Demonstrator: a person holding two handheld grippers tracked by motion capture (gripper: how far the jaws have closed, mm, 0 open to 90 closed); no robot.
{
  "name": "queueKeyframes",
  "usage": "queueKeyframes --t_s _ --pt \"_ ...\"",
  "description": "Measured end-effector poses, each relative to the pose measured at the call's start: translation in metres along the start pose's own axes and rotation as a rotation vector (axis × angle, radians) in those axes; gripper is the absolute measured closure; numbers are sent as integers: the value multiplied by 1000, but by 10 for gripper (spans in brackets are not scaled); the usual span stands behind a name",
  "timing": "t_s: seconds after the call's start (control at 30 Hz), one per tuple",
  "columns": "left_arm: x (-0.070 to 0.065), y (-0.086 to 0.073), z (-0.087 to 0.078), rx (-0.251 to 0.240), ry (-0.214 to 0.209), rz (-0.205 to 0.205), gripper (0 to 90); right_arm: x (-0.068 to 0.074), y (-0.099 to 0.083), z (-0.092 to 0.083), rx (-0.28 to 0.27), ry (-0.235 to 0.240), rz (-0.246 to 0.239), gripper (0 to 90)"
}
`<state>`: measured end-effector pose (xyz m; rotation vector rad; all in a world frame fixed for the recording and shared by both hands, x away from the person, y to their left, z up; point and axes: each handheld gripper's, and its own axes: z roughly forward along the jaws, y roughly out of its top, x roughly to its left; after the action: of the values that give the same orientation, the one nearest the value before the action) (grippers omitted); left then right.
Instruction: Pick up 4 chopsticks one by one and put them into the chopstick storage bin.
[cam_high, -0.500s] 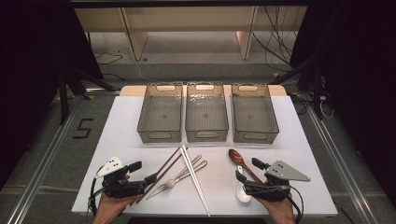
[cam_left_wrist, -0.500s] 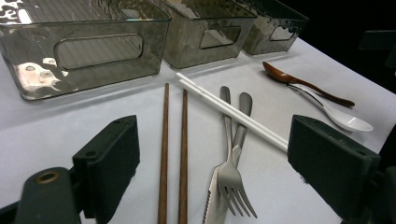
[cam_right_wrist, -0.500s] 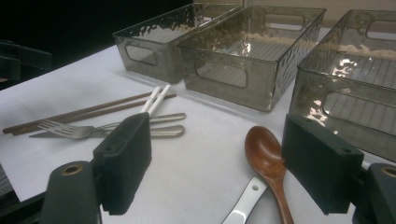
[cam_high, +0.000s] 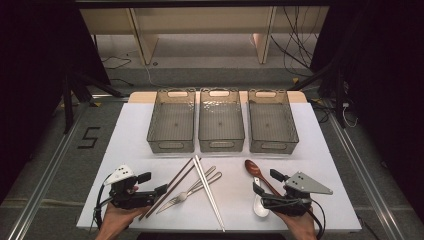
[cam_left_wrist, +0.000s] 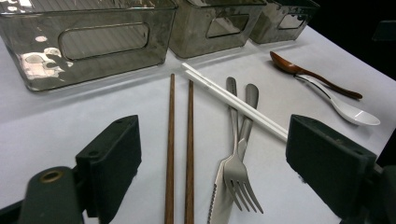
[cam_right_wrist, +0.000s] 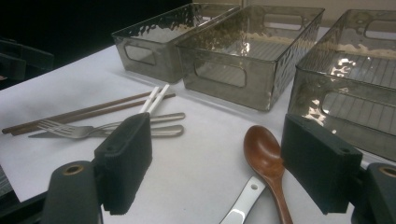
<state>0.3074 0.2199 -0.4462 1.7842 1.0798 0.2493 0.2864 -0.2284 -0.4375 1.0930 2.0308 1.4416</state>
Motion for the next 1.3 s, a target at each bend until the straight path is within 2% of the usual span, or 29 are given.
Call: queueKeyframes --t_s 0.2,0.33,0.67,0.73,0.77,0.8,0.9,0.93,0.97,1.07,1.3 --pt "1 8 4 87 36 26 192 -1 0 -2 3 -5 7 262" --pt "2 14 11 165 48 22 205 -1 -1 0 13 0 6 262" --pt "6 26 23 378 119 41 268 0 -1 1 25 8 4 263" --pt "6 26 24 392 126 40 288 0 -1 1 26 13 2 263" --pt "7 25 27 433 135 51 297 0 -1 2 26 16 2 263" --pt "7 25 27 433 135 51 309 0 -1 2 26 16 2 263" --pt "7 24 32 481 154 64 334 1 -1 2 29 22 -3 263" --pt "6 24 34 504 171 77 376 2 -1 3 32 26 -4 264" --pt "6 24 34 504 171 77 393 2 -1 3 32 26 -4 264" --pt "6 23 40 563 177 90 415 2 -1 3 36 29 -6 264" --pt "6 20 51 648 179 120 557 3 -1 4 40 40 -8 267"
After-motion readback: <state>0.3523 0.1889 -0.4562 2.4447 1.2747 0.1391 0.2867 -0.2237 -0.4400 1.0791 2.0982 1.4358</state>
